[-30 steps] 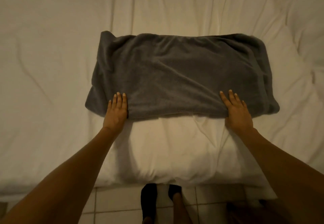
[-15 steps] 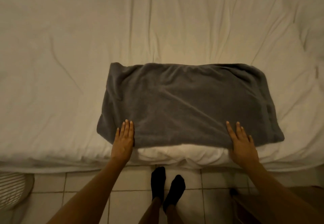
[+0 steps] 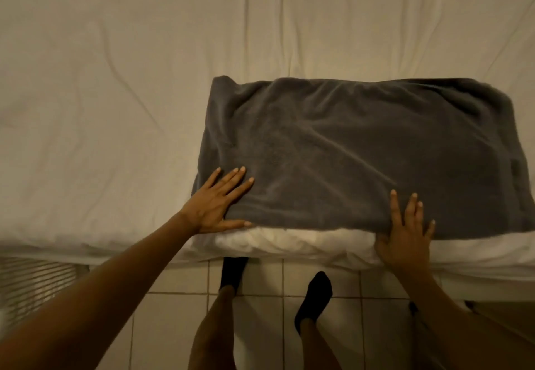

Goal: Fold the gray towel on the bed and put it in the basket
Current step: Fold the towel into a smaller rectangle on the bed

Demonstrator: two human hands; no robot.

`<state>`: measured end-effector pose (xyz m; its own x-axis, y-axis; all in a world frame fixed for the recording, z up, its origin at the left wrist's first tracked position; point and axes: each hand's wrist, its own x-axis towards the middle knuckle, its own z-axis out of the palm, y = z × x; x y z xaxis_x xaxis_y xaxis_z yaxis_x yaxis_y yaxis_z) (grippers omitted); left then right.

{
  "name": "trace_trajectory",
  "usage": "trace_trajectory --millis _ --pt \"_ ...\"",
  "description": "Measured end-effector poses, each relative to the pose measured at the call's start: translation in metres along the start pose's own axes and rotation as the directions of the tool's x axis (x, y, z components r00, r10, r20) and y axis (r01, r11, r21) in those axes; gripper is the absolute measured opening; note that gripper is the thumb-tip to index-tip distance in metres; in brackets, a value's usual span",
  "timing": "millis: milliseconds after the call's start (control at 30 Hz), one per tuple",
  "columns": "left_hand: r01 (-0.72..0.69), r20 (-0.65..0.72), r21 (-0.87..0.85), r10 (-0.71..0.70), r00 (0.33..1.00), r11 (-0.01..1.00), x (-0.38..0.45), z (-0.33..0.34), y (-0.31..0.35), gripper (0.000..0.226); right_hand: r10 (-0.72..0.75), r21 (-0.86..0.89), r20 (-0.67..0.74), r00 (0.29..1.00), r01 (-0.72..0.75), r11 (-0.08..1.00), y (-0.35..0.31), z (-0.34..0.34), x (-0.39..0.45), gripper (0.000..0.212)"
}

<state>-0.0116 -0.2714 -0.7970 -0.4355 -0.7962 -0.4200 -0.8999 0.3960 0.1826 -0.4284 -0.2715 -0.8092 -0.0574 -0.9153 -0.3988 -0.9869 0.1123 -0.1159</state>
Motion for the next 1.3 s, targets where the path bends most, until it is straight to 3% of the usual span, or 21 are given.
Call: trace_trajectory --millis 133,267,433,567,700,900,1033,1200,1300 --pt "-0.044 -0.064 -0.086 0.039 0.997 0.995 0.016 -0.02 -0.031 0.079 -0.103 -0.023 -0.117 0.988 0.101 0.995 -0.077 0.018 -0.022 0.076" --pt "-0.061 -0.175 -0.006 0.059 0.983 0.998 0.042 -0.044 -0.076 0.058 -0.101 -0.01 -0.124 0.987 0.101 0.995 -0.167 0.039 -0.043 0.089" --pt "-0.141 -0.149 0.126 0.159 0.976 0.982 0.068 -0.084 -0.136 0.068 -0.047 0.078 -0.073 0.996 0.053 0.996 -0.268 0.053 -0.06 0.103" --pt "-0.253 -0.05 0.283 0.278 0.959 0.925 0.085 -0.096 -0.169 0.083 -0.126 0.142 -0.127 0.984 0.143 0.979 -0.335 0.052 -0.066 0.075" --pt "-0.334 -0.038 0.329 0.366 0.93 0.883 0.099 -0.095 -0.178 0.086 0.016 0.302 -0.032 0.999 -0.005 0.953 -0.393 0.046 -0.057 0.065" --pt "-0.347 -0.051 0.353 0.388 0.92 0.869 0.117 -0.087 -0.168 0.089 0.109 0.091 -0.02 0.994 -0.107 0.99 -0.405 0.064 -0.03 0.096" --pt "-0.31 -0.04 0.428 0.361 0.932 0.849 0.128 -0.079 -0.17 0.085 0.088 0.028 -0.055 0.995 -0.087 0.996 -0.397 0.069 -0.027 0.1" --pt "-0.287 -0.104 0.465 0.373 0.922 0.838 0.135 -0.072 -0.169 0.082 0.152 0.115 -0.071 0.986 -0.144 0.983 -0.395 0.063 -0.032 0.1" --pt "-0.296 -0.156 0.499 0.421 0.894 0.814 0.137 -0.075 -0.166 0.09 0.134 0.26 -0.067 0.989 -0.113 0.959 -0.383 0.059 -0.03 0.095"
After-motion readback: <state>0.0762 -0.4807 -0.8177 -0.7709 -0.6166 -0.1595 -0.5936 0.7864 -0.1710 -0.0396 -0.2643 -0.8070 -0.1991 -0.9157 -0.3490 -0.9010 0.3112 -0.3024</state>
